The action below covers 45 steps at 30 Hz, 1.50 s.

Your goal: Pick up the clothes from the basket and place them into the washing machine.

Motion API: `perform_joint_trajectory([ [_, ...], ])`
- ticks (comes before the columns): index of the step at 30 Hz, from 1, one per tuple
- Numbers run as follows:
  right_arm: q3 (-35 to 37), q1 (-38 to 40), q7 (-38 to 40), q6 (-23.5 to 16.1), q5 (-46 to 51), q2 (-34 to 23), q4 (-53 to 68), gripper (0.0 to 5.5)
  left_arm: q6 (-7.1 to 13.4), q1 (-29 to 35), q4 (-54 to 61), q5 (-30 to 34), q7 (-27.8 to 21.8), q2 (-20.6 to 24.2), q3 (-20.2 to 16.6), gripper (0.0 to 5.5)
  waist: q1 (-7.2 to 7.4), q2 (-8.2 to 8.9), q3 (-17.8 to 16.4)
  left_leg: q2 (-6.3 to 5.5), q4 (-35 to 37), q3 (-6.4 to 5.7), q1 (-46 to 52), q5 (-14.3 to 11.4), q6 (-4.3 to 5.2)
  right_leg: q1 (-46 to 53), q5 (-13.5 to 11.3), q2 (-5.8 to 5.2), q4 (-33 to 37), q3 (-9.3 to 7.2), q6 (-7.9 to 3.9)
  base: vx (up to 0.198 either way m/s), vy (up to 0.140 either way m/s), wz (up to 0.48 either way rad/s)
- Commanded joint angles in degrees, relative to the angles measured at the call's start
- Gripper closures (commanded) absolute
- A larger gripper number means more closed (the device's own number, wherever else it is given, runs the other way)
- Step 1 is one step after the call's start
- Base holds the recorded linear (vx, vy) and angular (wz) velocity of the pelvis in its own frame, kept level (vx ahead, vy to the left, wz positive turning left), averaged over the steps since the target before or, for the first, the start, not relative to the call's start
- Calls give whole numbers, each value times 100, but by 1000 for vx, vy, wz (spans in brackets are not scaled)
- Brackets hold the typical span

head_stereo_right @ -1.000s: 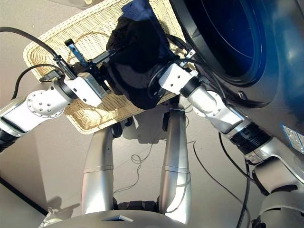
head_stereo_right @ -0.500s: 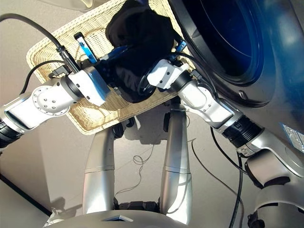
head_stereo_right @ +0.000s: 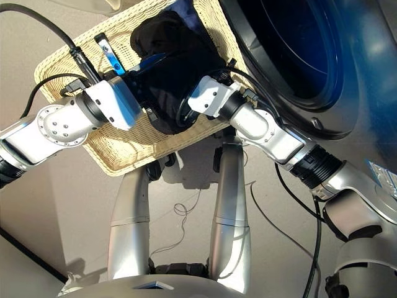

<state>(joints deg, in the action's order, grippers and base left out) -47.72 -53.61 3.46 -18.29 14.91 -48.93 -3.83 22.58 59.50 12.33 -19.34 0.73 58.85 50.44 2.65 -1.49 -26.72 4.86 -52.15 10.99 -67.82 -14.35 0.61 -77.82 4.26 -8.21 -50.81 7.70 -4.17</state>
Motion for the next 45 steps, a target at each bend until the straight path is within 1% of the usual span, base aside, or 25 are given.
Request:
perform_joint_trajectory([
  [1,-139,81,-221,-430,574,883,98,550,620,-131,1113,-11,-207,-720,-55,550,69,-128,548,21,432,-352,-264,508,-26,371,-33,-255,360,-166,102,0,0,0],
  [3,6,347,-297,-442,901,1013,39,550,626,-277,1100,32,-162,-706,-167,550,73,-124,532,33,444,-344,-260,518,-25,381,-46,-255,376,-171,100,0,0,0],
  [6,248,788,-420,-452,1414,1137,49,550,611,-657,927,248,20,-723,-472,550,88,-103,510,39,462,-338,-251,523,-21,404,-48,-252,408,-163,101,0,0,0],
  [7,384,970,-442,-473,1671,1207,0,550,605,-839,821,437,181,-755,-650,550,86,-98,491,33,465,-335,-247,527,-20,409,-51,-255,409,-168,99,0,0,0],
  [8,506,1126,-438,-493,1852,1249,-31,550,555,-1033,746,675,370,-789,-834,550,88,-94,484,32,478,-332,-239,531,-17,425,-46,-254,421,-179,98,0,0,0],
  [9,581,1218,-441,-496,1905,1279,-41,550,542,-1179,748,794,437,-817,-962,487,90,-92,474,33,493,-331,-231,532,-13,433,-40,-251,429,-178,96,0,0,0],
  [10,691,1329,-420,-534,2062,1348,-43,550,546,-1370,746,880,557,-910,-1140,0,82,-82,460,32,495,-328,-224,533,-11,435,-39,-250,430,-179,95,0,0,0],
  [12,954,1548,-336,-627,2282,1461,-37,550,550,-1822,721,979,814,-1194,-1531,0,76,-64,435,16,495,-336,-219,523,-15,436,-29,-244,417,-184,99,0,0,0],
  [13,1049,1616,-300,-657,2311,1486,-12,550,555,-1963,750,1023,857,-1288,-1650,0,77,-59,429,11,488,-343,-220,516,-14,437,-22,-240,406,-187,101,0,0,0],
  [15,1257,1786,-168,-725,2387,1577,13,550,566,-2293,742,1148,1106,-1621,-1919,0,64,-41,417,7,473,-358,-217,499,-17,448,9,-242,396,-192,108,0,0,0],
  [17,1488,1913,-55,-783,2373,1633,33,550,588,-2567,731,1172,1149,-1787,-2036,0,62,-42,391,-8,468,-370,-213,492,-17,459,24,-248,388,-209,110,0,0,0],
  [21,1835,2040,54,-892,2399,1619,131,550,590,-3005,724,1311,1185,-1740,-2246,0,43,-35,351,-11,475,-391,-194,480,-19,493,22,-267,412,-235,99,0,0,0],
  [25,2221,2202,79,-963,2407,1526,204,550,655,-3477,685,1246,1087,-1557,-2577,0,15,-32,349,-32,496,-402,-191,471,-27,511,32,-268,448,-262,97,0,0,0],
  [28,2593,2373,95,-1085,2596,1576,216,550,698,-3845,647,1308,1109,-1460,-2896,0,-15,-33,353,-51,468,-400,-205,450,-36,504,47,-256,430,-264,100,0,0,0],
  [32,3023,2530,189,-1316,2928,1819,184,550,740,-4244,517,1371,1250,-1620,-3259,0,-41,-26,367,-69,454,-398,-213,428,-51,494,55,-254,410,-280,94,0,0,0],
  [34,3261,2557,270,-1516,3217,2076,159,550,778,-4414,415,1372,1367,-1800,-3348,0,-58,-26,388,-76,463,-390,-214,418,-55,489,65,-252,406,-285,95,0,0,0],
  [37,3544,2503,784,-1833,3218,2460,123,550,788,-4590,244,1376,1601,-2082,-3399,0,-77,-28,395,-85,458,-390,-220,399,-61,485,86,-243,394,-282,101,0,0,0],
  [39,3534,2370,1038,-1884,3192,2577,-27,550,749,-4626,126,1355,1674,-2226,-3354,0,-95,-23,397,-82,439,-387,-244,383,-64,469,94,-235,373,-284,107,0,0,0],
  [42,3552,1909,1354,-1932,3269,2647,-433,550,730,-4698,27,1124,1636,-2407,-3332,0,-137,-19,399,-84,420,-389,-271,367,-66,447,104,-232,353,-286,118,0,0,0],
  [45,3669,1131,1476,-2042,3741,2664,-1072,550,677,-4828,17,815,1422,-2549,-3276,0,-206,-25,404,-79,394,-395,-304,351,-66,418,109,-236,345,-289,123,0,0,0],
])
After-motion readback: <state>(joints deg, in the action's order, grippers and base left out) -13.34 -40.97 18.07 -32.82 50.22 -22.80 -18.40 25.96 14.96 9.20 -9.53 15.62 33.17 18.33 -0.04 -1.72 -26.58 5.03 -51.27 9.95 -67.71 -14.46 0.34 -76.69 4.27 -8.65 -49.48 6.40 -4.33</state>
